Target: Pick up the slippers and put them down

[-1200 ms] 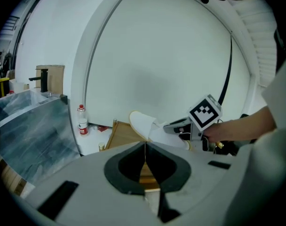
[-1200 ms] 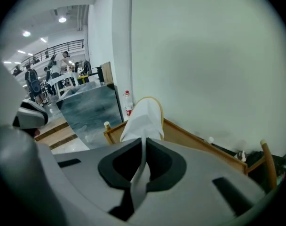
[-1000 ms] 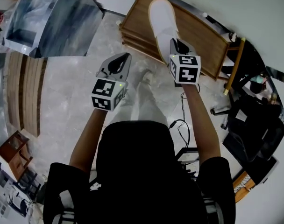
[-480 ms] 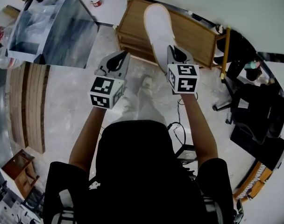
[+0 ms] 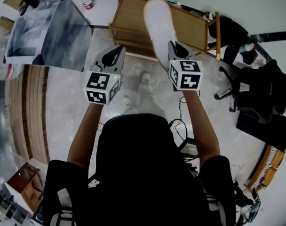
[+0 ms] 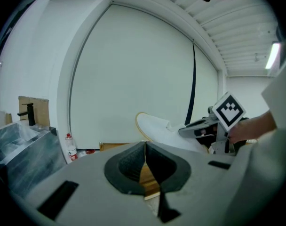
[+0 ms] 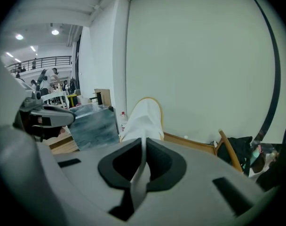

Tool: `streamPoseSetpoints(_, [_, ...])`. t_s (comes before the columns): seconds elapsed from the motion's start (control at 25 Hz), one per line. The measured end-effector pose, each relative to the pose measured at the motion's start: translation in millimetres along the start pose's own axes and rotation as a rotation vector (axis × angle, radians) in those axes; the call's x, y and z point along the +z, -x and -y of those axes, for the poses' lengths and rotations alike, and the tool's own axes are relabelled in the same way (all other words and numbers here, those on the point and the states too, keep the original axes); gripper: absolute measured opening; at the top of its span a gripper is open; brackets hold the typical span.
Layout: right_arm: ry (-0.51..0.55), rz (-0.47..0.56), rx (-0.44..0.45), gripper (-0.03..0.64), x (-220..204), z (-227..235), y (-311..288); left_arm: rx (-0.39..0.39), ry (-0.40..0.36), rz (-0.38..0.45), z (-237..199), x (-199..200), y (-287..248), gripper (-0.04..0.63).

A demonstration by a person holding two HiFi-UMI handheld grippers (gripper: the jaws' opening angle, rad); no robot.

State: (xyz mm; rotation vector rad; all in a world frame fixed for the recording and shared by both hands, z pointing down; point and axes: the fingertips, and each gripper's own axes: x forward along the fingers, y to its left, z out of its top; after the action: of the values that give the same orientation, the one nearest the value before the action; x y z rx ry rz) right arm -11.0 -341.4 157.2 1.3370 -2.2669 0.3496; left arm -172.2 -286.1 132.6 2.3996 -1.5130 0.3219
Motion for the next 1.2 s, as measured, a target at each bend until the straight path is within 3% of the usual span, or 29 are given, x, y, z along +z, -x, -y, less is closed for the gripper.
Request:
streamPoseSetpoints(0.6, [-0.048,0.035,-0.07,0.009,-20,-4,62,-0.072,-0.04,-0.003,40,-19,30,0.006])
streamPoseSetpoints(1.2, [-0.055,0.029,-0.057,0.009,-42,25,107,-0.053,-0.049,-0.004,85,-11,32,0.008])
